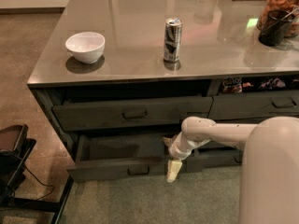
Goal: Open middle drawer
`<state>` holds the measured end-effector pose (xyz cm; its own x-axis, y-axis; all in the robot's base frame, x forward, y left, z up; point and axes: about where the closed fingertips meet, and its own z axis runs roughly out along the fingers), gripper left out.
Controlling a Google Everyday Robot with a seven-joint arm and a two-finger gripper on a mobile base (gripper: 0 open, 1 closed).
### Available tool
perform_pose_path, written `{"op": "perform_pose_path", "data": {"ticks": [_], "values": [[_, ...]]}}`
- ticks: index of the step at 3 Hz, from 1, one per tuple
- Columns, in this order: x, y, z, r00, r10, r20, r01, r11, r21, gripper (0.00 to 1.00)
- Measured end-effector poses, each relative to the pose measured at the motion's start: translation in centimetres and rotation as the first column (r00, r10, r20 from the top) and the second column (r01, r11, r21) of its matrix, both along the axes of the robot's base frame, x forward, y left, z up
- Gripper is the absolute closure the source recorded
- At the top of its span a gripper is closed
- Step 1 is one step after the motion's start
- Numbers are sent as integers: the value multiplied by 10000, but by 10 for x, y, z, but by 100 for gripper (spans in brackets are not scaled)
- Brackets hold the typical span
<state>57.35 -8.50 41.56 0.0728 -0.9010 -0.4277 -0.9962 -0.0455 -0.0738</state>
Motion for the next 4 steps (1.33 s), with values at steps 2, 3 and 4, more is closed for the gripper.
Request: {"op": "perform_pose_path", "data": {"ticks": [2,3,4], "values": [[-34,-1,0,9887,590,-1377,-567,9982,207,0],[-34,-1,0,9887,591,-1378,-568,9982,207,0],[-34,0,-7,9865,569,-1537,-441,9954,856,0]]}}
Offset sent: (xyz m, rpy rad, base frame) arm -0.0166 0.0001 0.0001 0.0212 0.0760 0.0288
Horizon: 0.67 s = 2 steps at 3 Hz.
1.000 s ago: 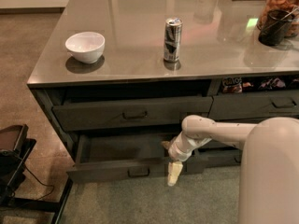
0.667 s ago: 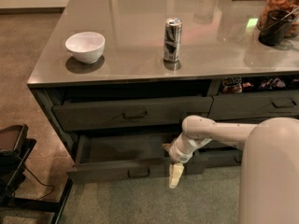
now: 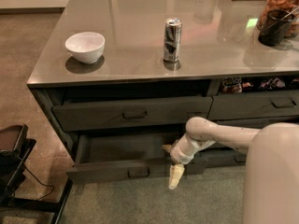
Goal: Open middle drawer
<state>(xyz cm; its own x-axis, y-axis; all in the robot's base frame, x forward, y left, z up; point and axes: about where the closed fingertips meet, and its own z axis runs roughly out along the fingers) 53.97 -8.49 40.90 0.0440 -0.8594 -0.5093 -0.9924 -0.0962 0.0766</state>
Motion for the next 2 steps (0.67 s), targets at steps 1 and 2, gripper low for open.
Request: {"op": "perform_pose_path", "data": {"ticks": [1,2], "values": [[-10,-5,-5,9984,-335,-448,369,9964,763,0],[-23,-13,-4,9939,-632,-905,731,9912,1108,0]]}}
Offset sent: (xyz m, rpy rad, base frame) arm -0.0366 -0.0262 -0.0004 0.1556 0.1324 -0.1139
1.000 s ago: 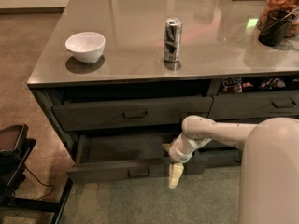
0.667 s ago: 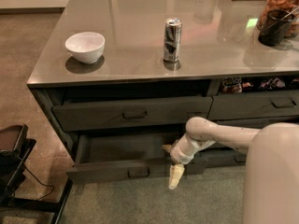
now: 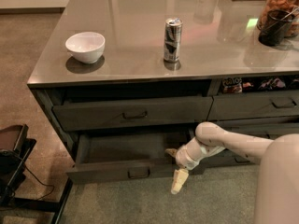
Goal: Open middle drawer
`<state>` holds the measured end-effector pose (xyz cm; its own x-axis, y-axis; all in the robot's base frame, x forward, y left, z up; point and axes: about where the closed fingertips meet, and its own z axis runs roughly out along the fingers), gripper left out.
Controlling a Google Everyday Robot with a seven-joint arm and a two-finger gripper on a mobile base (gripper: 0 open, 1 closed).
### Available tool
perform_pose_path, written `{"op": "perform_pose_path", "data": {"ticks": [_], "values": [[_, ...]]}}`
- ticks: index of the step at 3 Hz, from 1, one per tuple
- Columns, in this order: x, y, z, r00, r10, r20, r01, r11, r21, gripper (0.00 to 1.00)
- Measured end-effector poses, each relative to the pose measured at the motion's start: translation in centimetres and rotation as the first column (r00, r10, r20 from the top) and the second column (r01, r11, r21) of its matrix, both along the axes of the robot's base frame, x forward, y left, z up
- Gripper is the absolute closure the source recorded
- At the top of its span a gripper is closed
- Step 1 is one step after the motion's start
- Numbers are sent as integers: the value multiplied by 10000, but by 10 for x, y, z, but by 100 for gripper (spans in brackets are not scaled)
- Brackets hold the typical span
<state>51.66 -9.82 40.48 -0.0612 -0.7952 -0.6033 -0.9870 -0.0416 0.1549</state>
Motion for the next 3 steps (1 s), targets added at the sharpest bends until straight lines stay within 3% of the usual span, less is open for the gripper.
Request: {"op": "perform_pose_path", "data": {"ticks": [1,2,3], "values": [[-15,-9,11,9995,-247,-220,248,9997,47,0],[-49,-23,47,9977,-312,-603,298,9993,-244,0],[-49,-23,47,9977,-312,-604,298,9993,-244,0]]}}
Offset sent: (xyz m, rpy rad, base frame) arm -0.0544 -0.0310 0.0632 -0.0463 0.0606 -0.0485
